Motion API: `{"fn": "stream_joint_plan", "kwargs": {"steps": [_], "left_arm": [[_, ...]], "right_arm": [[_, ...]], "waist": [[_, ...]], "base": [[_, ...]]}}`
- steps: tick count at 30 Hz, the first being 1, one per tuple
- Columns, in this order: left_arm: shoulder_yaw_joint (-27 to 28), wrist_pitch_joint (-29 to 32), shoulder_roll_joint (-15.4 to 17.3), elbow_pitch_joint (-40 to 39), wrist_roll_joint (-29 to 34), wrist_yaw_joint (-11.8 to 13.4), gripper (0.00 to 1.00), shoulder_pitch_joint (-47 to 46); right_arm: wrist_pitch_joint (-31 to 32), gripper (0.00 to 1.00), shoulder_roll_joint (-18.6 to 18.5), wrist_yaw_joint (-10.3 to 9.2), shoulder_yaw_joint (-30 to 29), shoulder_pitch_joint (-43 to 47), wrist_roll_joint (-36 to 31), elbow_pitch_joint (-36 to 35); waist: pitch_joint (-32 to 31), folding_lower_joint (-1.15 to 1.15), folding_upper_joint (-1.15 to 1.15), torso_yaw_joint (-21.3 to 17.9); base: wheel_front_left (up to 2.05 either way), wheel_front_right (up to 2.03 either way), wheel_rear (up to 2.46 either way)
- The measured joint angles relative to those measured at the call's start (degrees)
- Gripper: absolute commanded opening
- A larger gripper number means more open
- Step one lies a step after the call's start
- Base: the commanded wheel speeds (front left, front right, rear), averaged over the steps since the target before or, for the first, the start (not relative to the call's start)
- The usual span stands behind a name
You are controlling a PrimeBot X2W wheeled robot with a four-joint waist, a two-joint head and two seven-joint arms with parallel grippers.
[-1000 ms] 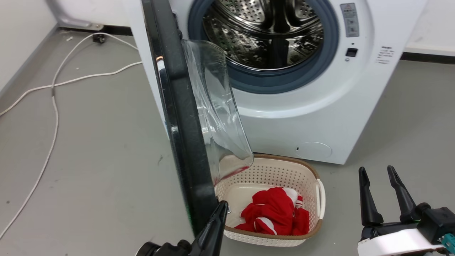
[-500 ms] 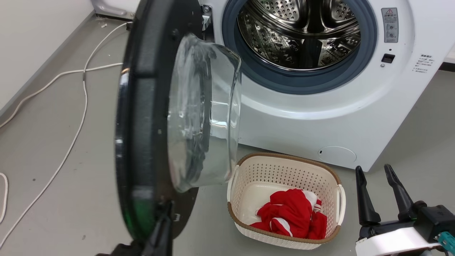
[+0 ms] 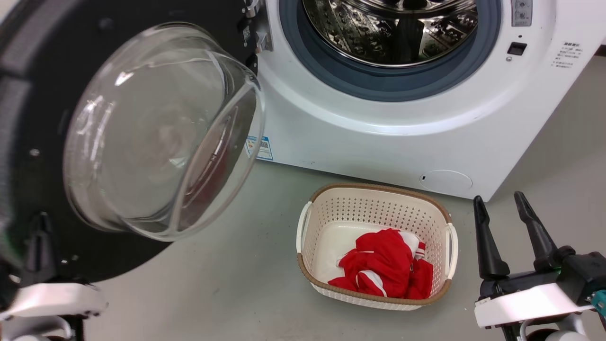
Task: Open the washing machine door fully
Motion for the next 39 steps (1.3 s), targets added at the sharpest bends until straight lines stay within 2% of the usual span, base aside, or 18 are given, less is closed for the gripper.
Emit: {"fn": "stream_joint_plan", "kwargs": {"steps": [12, 17, 21, 26, 29, 35, 36, 38, 39], "left_arm": [[10.6, 0.0, 3.3, 12.9, 0.9, -4.5, 0.00, -9.5], [13.3, 0.0, 3.1, 15.0, 3.0, -5.8, 0.00, -10.5], [15.1, 0.0, 0.8, 13.0, 5.2, -6.5, 0.00, -7.1], [15.6, 0.0, -4.3, 6.9, 8.4, -7.2, 0.00, -1.2], [14.1, 0.0, -7.9, 2.9, 10.5, -7.7, 0.00, 3.0], [7.8, 0.0, -11.9, -2.9, 13.2, -8.8, 0.00, 7.9], [6.4, 0.0, -12.3, -3.6, 13.2, -8.8, 0.07, 8.5], [3.6, 0.0, -12.6, -5.0, 13.3, -8.8, 0.42, 9.6], [1.9, 0.0, -12.7, -5.6, 13.2, -8.6, 0.84, 9.9]], "right_arm": [[1.0, 1.00, 0.0, 0.00, -0.6, -1.0, -0.3, -1.6], [0.7, 1.00, 0.0, 0.00, -0.4, -1.2, -0.2, -0.7], [-0.1, 1.00, 0.0, 0.00, 0.1, -0.9, 0.7, 0.7], [-0.7, 1.00, 0.0, 0.00, 0.2, 0.4, 1.3, 2.5], [-0.9, 1.00, 0.0, 0.00, -0.3, 1.1, 1.5, 3.4], [-0.8, 1.00, 0.0, 0.00, -0.9, 1.8, 0.8, 3.7], [-0.6, 1.00, 0.0, 0.00, -0.8, 2.0, 0.6, 3.7], [-0.6, 1.00, 0.0, 0.00, -1.0, 2.4, 0.3, 3.7], [-0.5, 1.00, 0.0, 0.00, -1.1, 2.5, 0.1, 3.6]], "waist": [[2.5, 0.00, 0.00, -1.7], [2.1, 0.00, 0.00, -2.6], [0.6, 0.00, 0.00, -3.6], [-1.9, 0.00, 0.00, -4.6], [-3.4, 0.00, 0.00, -5.1], [-5.5, 0.00, 0.00, -6.5], [-5.7, -0.01, 0.00, -6.7], [-6.3, -0.01, 0.00, -7.4], [-6.5, -0.01, 0.00, -7.7]], "base": [[0.00, 0.00, 0.00], [0.00, 0.00, 0.00], [0.00, 0.00, 0.00], [0.00, 0.00, 0.00], [0.00, 0.00, 0.00], [0.00, 0.00, 0.00], [0.00, 0.00, 0.00], [0.00, 0.00, 0.00], [0.00, 0.00, 0.00]]}}
